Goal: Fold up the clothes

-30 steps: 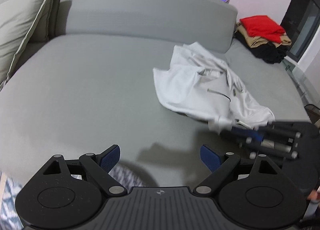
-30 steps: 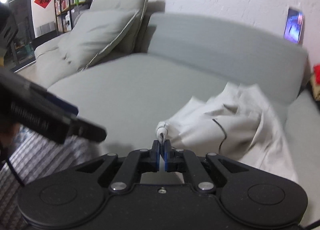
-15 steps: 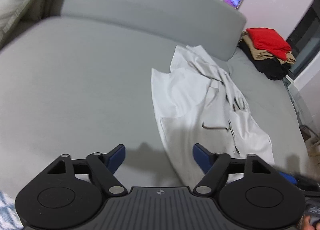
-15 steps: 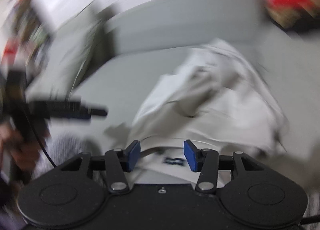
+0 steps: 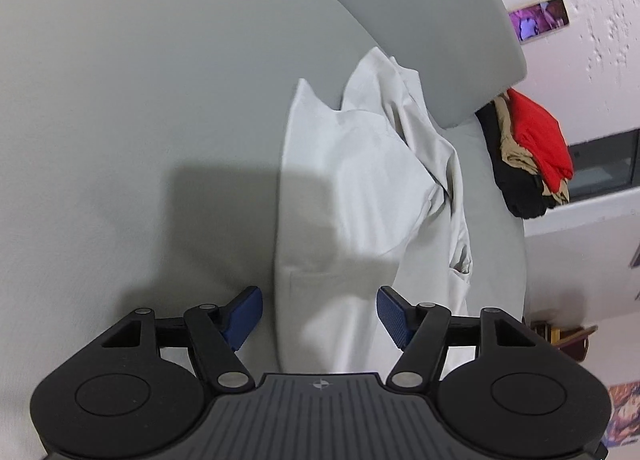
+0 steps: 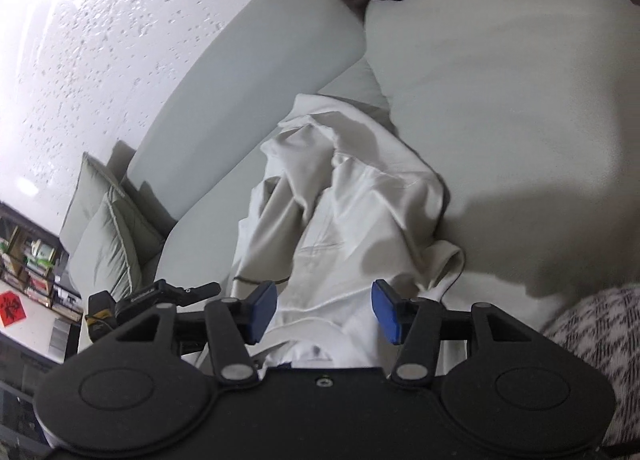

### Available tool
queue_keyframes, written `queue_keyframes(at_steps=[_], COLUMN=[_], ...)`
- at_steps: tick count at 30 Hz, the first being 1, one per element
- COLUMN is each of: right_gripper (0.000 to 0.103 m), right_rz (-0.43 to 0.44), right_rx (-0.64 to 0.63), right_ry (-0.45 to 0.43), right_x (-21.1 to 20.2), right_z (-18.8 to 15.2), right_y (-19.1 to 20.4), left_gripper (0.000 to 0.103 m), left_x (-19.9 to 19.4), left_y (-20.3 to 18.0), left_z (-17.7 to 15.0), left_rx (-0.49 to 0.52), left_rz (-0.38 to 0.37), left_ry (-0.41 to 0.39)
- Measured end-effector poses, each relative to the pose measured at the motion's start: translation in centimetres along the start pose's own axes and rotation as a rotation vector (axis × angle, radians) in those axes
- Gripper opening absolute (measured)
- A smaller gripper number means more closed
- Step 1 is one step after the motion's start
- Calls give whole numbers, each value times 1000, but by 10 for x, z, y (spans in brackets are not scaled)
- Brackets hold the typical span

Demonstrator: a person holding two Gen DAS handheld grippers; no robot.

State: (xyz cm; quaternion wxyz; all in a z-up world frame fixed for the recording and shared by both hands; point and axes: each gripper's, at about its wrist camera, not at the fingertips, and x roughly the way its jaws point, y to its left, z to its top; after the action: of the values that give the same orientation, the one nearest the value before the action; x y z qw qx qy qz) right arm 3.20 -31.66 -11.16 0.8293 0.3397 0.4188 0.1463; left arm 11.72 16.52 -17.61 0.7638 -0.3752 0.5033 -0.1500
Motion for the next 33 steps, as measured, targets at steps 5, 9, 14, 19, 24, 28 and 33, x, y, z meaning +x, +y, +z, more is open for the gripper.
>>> queue_keyframes(at_steps=[5,9,14,19,24,28,33], right_gripper=[51,51,52,56,55,55,62], right_rz=[-1,-13,-56,-140,-211,-258,-327], right_rx=[34,56,37,-12,-96,-205,-451], right_ry=[-21,-26,-46,-81,-73,-11,52], right_x=[2,1,-3,-9,-4,10,23], right_z=[0,-3,-3,2,4,-2,-21], right_y=[-10,-18,-14,-9,-5,6,29], left_gripper=[44,16,4,4,4,4,4], left_x=[17,17,3,-62,-118,-109,-101], left_y=[6,9,-21,-45,-29,-6,-13], left_z=[12,13,-3,-38,-69,-69,-65], left_rx=[-7,-17,156,235,149,81,97], left_rz=[0,34,190,411,492,498,514], left_ry=[11,4,-63,-288,-467,-438,-414])
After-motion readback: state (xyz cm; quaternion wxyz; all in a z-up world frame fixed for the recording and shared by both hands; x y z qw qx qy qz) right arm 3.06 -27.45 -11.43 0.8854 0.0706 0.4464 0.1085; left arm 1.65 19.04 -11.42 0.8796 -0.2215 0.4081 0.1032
